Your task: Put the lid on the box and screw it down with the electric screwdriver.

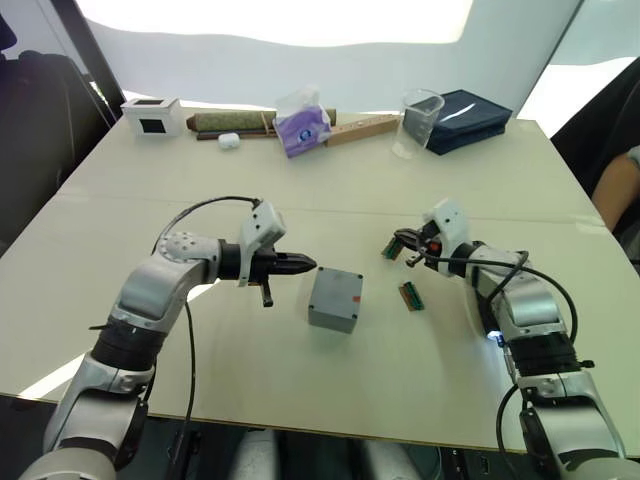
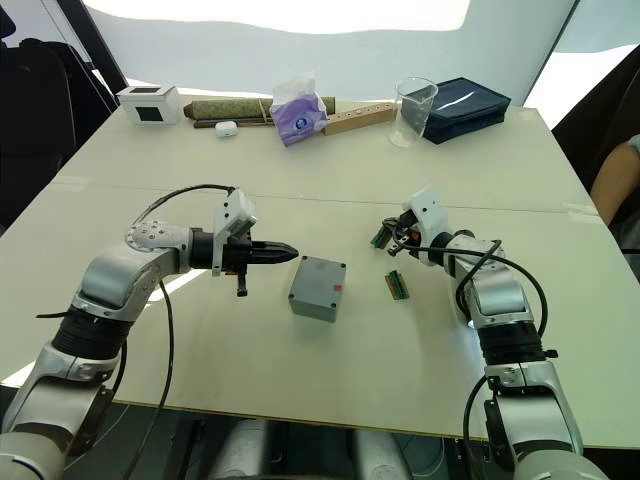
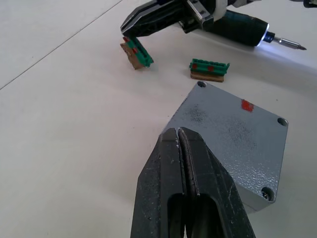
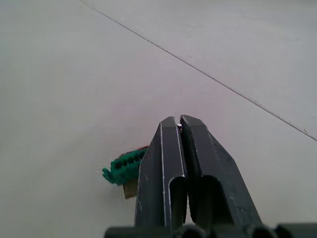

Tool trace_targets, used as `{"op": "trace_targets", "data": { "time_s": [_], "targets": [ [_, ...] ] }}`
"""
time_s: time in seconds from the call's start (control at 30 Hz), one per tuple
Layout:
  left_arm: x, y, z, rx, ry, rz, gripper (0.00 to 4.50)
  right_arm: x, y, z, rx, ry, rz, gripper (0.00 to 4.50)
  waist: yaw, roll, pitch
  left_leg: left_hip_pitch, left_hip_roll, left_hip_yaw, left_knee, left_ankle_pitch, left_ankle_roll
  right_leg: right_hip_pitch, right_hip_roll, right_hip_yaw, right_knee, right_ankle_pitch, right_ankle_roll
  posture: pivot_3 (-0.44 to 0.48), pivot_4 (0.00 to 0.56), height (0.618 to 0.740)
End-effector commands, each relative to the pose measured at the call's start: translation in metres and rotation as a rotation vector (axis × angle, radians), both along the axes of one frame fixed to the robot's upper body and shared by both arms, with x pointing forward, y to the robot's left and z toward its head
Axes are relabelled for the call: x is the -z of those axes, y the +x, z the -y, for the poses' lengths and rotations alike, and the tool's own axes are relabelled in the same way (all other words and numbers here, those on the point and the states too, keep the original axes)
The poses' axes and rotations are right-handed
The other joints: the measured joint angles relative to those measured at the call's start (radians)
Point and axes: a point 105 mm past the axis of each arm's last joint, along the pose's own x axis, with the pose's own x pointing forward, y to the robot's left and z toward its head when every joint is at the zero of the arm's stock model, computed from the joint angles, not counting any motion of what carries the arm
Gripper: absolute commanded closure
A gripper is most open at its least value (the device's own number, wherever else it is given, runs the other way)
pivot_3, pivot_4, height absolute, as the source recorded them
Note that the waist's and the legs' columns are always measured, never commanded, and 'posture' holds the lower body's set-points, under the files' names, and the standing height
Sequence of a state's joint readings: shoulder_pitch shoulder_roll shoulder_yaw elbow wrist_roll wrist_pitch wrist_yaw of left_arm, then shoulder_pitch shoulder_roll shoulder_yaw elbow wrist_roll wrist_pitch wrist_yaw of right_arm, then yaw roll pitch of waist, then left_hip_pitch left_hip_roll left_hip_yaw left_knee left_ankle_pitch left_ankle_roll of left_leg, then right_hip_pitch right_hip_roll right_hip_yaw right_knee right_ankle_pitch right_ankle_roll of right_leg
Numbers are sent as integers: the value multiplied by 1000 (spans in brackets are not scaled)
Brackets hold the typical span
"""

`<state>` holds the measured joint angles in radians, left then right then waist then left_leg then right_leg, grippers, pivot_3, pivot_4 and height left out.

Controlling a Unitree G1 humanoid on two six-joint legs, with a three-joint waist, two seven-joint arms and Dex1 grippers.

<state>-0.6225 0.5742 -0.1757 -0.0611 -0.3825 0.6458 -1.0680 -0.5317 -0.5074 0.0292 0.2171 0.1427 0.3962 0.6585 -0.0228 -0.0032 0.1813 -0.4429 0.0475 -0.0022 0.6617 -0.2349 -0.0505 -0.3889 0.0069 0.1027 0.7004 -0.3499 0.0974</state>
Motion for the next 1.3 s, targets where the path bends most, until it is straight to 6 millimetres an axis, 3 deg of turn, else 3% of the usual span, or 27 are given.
{"op": "trace_targets", "data": {
  "time_s": [0.03,0.27,0.57,0.7,1.03,1.3],
  "targets": [
    [-9,-1,2,14,-14,41,4500,1,2,3,28,-36,18,4469,0,0,0,0,0,0,0,0,0,0,0,0,0,0,0,0,150,740],
    [-7,-2,1,6,-15,38,4500,-19,0,-3,60,141,49,4469,2,0,0,0,0,0,0,0,0,1,0,0,0,0,0,0,150,740],
    [-7,-3,0,4,-22,35,4500,-43,-8,-3,56,242,135,4469,2,0,0,0,0,0,0,0,0,1,0,0,0,0,0,0,150,740],
    [-12,-5,-1,13,-32,27,4500,-51,-20,-13,-5,254,144,4469,2,0,0,0,0,0,0,0,0,1,0,0,0,0,0,0,150,740],
    [-7,-29,-12,82,17,-47,4500,-39,-81,-50,-211,254,29,4469,1,0,0,0,0,-1,0,0,0,1,0,0,0,0,0,0,150,740],
    [-5,-29,-10,80,16,-51,4500,-37,-90,-66,-241,286,-3,4469,1,0,0,0,0,-1,0,0,0,1,0,0,0,0,0,0,150,740]
  ]
}}
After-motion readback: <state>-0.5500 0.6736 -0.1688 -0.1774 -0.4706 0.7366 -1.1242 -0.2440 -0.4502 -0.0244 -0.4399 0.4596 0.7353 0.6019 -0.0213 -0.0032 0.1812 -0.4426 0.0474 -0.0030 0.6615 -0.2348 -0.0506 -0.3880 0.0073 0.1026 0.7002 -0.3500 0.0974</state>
